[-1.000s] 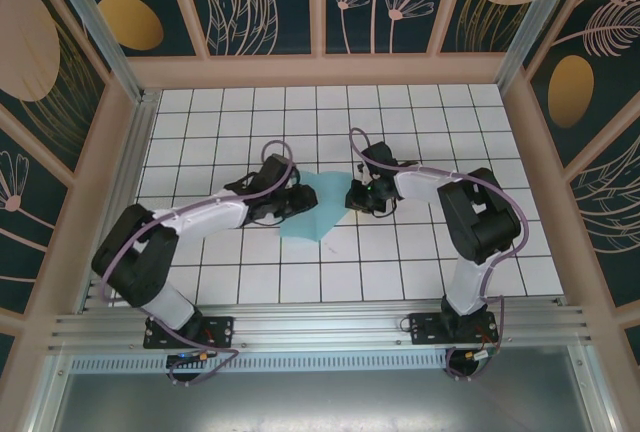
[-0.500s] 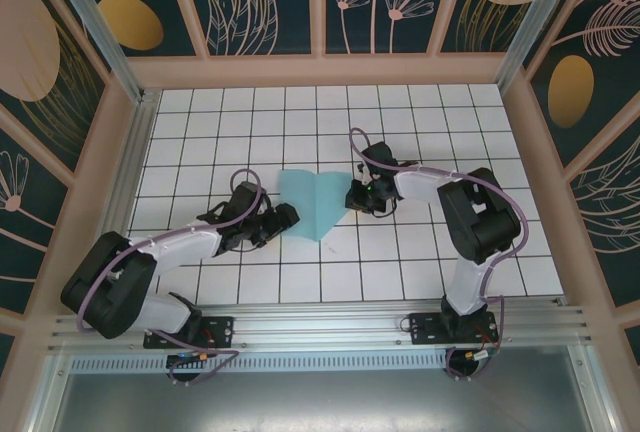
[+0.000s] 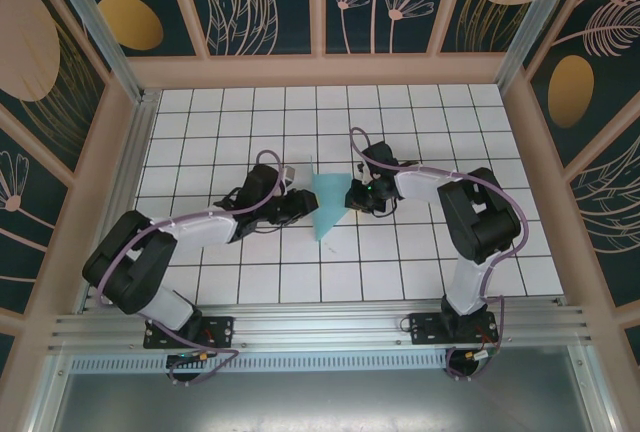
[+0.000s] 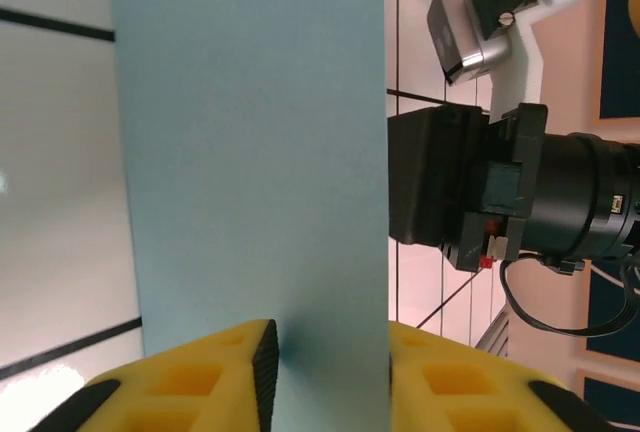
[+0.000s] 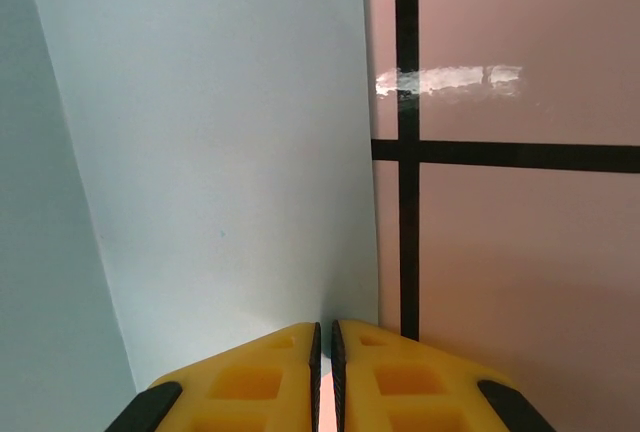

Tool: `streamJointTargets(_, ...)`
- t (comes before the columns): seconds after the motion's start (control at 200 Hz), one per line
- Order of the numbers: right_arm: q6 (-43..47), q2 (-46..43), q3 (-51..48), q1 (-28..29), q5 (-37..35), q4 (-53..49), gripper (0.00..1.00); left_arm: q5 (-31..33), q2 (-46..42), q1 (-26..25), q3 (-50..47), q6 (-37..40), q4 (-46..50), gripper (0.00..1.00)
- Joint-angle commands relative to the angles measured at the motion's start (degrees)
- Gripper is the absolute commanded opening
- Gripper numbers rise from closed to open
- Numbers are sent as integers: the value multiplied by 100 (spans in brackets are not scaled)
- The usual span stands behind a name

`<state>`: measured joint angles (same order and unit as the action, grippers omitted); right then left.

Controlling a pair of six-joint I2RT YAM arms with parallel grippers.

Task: Fold a paper plane with a square sheet of paper (pick it up from the middle)
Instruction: Turn over the paper at the center of the table.

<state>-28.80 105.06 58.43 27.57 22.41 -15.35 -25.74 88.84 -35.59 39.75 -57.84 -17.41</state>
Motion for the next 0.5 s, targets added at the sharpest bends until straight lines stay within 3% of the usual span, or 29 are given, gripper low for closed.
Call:
streamJointTargets(0.0,49,69,-112,-66,37,-4,16,-159,135,-1,237,464,175,30)
streamJointTargets(0.27,146,-267,-288,-156,463,369,19,-421,581,-22,493,646,118,27)
streamJointTargets(0.495,119,-589,-350,-194,1042,668,24,-594,767,-70,608,627,38,31)
